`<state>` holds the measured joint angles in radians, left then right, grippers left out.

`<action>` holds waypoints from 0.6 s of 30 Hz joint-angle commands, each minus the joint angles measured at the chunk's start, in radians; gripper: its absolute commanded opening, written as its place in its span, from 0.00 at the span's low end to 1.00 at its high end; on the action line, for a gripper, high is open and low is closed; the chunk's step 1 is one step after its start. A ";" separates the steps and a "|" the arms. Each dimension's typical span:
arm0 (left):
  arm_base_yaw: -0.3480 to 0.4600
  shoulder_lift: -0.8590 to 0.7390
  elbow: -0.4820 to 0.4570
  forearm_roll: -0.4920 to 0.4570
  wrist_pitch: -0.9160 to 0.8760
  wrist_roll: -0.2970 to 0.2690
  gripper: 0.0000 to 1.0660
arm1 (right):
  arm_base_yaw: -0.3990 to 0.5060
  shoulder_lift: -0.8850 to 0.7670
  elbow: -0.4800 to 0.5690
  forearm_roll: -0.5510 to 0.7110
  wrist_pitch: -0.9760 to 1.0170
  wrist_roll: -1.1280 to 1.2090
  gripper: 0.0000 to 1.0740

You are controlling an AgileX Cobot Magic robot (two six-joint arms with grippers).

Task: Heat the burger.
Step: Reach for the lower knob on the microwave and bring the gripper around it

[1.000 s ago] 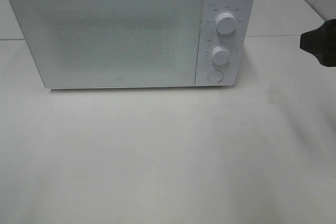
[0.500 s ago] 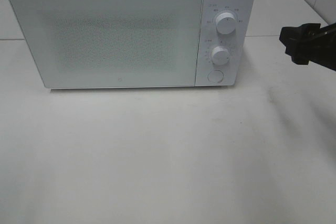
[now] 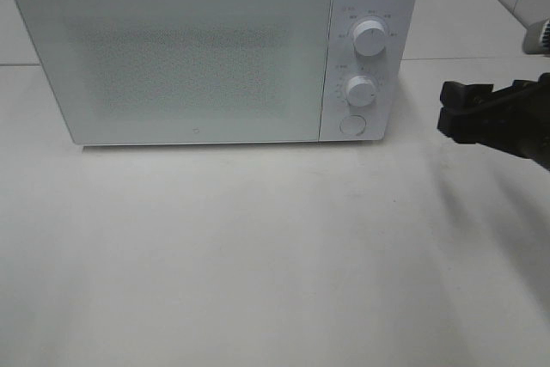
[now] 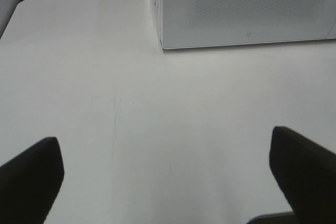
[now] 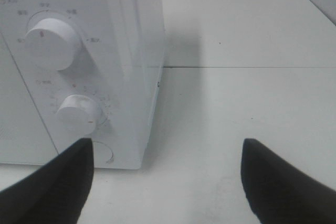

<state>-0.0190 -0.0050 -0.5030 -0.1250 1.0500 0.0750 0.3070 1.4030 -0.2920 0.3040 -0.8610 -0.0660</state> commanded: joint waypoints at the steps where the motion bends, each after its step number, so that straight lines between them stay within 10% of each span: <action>1: 0.002 -0.024 0.003 -0.001 -0.013 -0.005 0.94 | 0.119 0.066 0.000 0.125 -0.127 -0.107 0.70; 18: 0.002 -0.024 0.003 -0.001 -0.013 -0.005 0.94 | 0.481 0.273 -0.070 0.535 -0.382 -0.218 0.70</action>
<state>-0.0190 -0.0050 -0.5030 -0.1250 1.0500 0.0750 0.7650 1.6560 -0.3260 0.7930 -1.1980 -0.2310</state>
